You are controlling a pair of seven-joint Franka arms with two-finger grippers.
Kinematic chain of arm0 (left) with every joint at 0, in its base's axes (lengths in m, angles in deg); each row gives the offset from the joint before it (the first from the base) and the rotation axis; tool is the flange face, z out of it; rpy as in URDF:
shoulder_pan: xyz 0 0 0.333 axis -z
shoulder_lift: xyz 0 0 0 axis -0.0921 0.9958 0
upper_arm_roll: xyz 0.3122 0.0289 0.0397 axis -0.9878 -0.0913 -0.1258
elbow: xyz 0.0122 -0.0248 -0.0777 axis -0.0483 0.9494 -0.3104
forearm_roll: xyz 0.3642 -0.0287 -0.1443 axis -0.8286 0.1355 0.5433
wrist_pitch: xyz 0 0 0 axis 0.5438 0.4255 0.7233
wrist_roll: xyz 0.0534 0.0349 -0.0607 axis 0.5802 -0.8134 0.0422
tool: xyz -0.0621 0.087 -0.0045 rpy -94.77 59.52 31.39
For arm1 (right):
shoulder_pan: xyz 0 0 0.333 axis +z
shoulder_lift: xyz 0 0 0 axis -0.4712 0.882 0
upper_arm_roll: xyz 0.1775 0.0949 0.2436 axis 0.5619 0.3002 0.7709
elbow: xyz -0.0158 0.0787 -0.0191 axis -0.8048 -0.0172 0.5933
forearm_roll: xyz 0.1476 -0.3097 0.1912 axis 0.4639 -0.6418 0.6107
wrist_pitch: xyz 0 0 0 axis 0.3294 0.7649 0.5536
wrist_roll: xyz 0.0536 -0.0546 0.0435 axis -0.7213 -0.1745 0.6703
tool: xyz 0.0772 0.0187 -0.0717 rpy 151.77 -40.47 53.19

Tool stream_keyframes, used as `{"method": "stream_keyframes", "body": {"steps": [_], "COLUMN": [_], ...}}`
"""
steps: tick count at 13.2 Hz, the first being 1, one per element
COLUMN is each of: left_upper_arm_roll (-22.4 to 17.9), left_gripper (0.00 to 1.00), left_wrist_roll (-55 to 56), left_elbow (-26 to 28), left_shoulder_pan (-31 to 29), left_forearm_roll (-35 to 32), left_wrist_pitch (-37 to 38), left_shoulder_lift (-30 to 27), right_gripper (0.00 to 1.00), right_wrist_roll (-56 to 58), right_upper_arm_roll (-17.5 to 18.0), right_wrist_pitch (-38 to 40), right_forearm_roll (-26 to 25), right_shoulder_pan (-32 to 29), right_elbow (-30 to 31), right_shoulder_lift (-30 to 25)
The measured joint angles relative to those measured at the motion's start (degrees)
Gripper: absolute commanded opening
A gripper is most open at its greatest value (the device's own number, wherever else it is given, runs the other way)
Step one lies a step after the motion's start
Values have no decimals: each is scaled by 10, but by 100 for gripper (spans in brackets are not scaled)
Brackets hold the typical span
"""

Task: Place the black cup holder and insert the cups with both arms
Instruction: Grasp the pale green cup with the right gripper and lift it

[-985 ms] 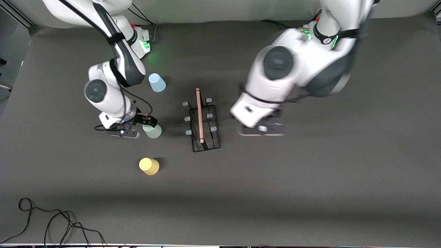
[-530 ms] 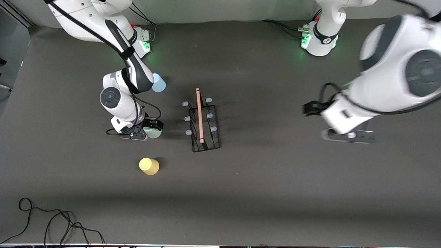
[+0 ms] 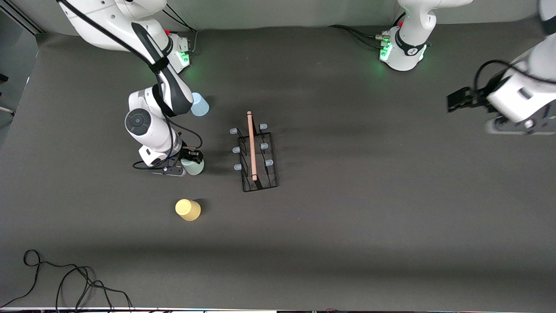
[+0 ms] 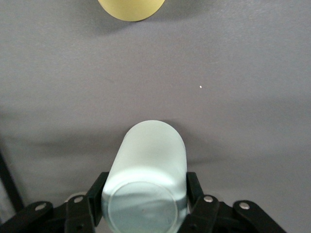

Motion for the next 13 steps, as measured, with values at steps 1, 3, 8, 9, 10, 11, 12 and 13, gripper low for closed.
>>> {"method": "stream_keyframes", "body": {"steps": [1, 3, 8, 9, 10, 11, 12, 13], "left_upper_arm_roll": [-12, -29, -35, -36, -36, -36, -36, -36], "left_gripper": [100, 100, 100, 100, 100, 100, 100, 100], "left_wrist_roll": [-1, -10, -21, -21, -22, -22, -22, -22], "left_elbow": [10, 19, 28, 29, 29, 31, 32, 34], "left_shoulder_pan": [3, 11, 12, 12, 12, 12, 12, 12], "left_forearm_roll": [0, 0, -1, -1, -1, -1, -1, -1], "left_wrist_pitch": [-3, -12, -37, -39, -41, -44, -46, -46], "left_shoulder_lift": [-10, -16, -14, -14, -14, -13, -13, -13], "right_gripper": [0, 0, 0, 0, 0, 0, 0, 0], "right_wrist_roll": [-7, -52, -255, -275, -285, -288, -289, -293], "right_upper_arm_roll": [0, 0, 2, 2, 2, 1, -1, -2], "right_wrist_pitch": [31, 83, 126, 142, 155, 166, 171, 172], "right_forearm_roll": [1, 8, 26, 26, 26, 26, 26, 27], "right_shoulder_pan": [1, 19, 146, 158, 164, 164, 164, 164], "right_elbow": [-2, -4, -27, -40, -51, -61, -66, -68], "right_shoulder_lift": [-25, -81, -129, -129, -129, -129, -129, -128]}}
